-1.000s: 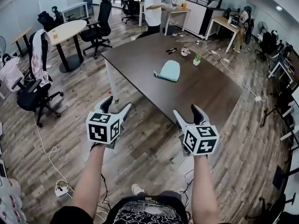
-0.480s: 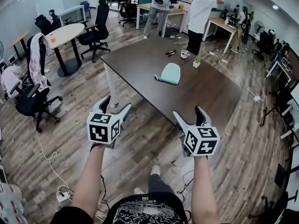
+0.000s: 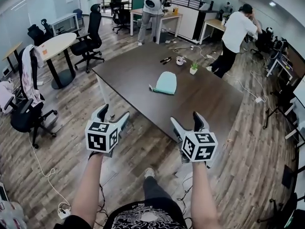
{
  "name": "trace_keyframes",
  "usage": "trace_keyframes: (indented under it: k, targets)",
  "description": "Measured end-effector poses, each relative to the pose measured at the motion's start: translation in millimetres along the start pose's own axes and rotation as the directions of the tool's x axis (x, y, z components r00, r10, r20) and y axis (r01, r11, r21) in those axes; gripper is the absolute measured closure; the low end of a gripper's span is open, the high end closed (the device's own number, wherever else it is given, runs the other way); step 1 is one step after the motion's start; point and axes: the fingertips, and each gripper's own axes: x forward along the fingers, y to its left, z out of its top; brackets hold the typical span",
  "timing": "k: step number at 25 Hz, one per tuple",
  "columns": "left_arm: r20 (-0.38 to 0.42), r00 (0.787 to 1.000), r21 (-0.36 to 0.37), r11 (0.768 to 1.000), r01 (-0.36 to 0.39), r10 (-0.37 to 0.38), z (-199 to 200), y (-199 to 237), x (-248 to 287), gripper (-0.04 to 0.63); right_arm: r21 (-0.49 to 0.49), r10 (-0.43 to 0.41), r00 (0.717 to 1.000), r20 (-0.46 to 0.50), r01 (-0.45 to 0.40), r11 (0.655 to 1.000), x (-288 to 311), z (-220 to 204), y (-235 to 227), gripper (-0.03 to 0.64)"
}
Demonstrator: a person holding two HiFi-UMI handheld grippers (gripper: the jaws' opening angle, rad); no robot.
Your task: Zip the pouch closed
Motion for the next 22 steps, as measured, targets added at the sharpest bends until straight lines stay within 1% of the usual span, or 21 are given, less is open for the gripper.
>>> trace_keyframes:
  k: [7,11,22]
  targets:
    - [-0.006,1.0,0.012,1.0,0.025,-0.025,19.0,11.0,77.2,0.252,0.013,-0.023,1.0,-0.008,0.023,1.0,58.8,3.8,-42.1,0.219]
    - [-0.022,0.999,0.023,0.999,0.047,-0.047,32.6,15.2,127.3,0.252,0.026,-0.041,0.999,-0.014,0.041,0.999,97.6,12.5,-71.7,0.219]
    - [-0.038,0.997,0.017,0.998,0.067,-0.066,66.7,28.2,240.3,0.252,0.025,-0.079,0.997,-0.023,0.08,0.996,183.0,40.2,-145.4,0.219]
